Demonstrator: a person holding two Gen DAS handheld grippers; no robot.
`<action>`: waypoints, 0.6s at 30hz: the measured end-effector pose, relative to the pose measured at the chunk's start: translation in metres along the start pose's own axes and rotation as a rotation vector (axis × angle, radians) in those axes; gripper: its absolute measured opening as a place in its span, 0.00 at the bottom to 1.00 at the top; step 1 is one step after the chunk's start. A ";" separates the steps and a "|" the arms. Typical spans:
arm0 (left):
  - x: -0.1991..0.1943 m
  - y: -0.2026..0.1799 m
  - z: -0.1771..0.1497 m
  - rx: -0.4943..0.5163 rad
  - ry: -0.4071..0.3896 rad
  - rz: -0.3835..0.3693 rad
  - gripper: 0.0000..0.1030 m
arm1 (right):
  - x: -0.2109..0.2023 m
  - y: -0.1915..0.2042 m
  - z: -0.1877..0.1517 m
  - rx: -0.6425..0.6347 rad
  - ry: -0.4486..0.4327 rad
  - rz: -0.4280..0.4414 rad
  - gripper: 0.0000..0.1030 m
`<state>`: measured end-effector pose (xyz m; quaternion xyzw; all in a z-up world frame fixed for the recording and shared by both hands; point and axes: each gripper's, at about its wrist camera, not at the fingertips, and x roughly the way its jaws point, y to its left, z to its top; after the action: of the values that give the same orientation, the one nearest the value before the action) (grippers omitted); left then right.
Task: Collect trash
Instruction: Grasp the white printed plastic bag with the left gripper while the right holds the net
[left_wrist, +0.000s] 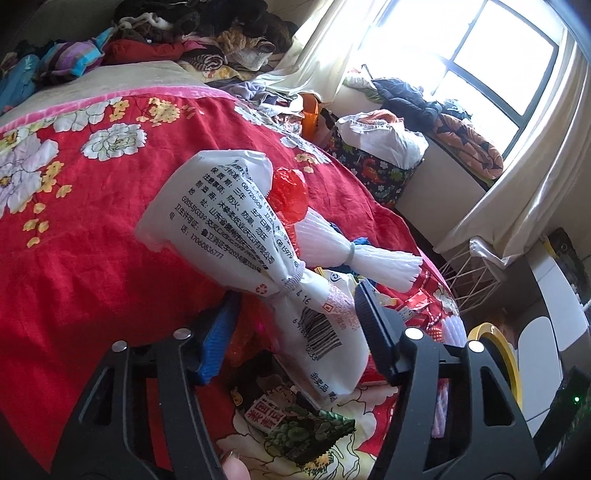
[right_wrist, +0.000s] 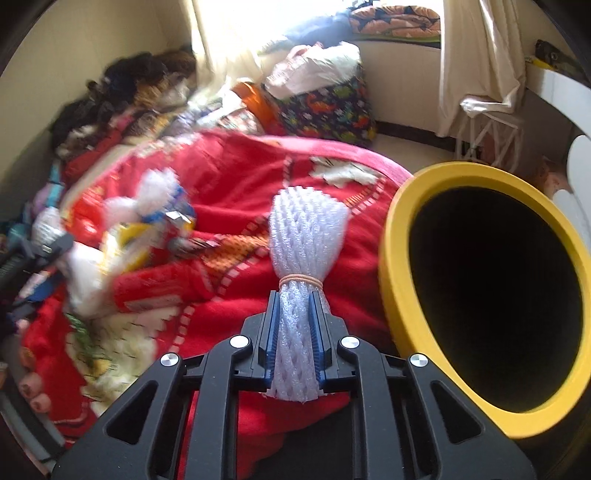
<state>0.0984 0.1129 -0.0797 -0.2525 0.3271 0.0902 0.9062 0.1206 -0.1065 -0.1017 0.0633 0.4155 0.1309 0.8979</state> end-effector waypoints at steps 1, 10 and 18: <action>-0.002 -0.001 0.001 0.000 -0.002 -0.005 0.40 | -0.003 0.001 0.001 -0.005 -0.012 0.016 0.15; -0.026 -0.017 0.003 0.035 -0.022 -0.077 0.30 | -0.029 -0.002 0.001 0.001 -0.071 0.147 0.15; -0.042 -0.040 0.007 0.101 -0.065 -0.140 0.28 | -0.050 -0.004 0.007 -0.004 -0.133 0.196 0.15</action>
<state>0.0834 0.0820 -0.0323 -0.2256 0.2834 0.0182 0.9319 0.0953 -0.1249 -0.0615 0.1102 0.3465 0.2143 0.9066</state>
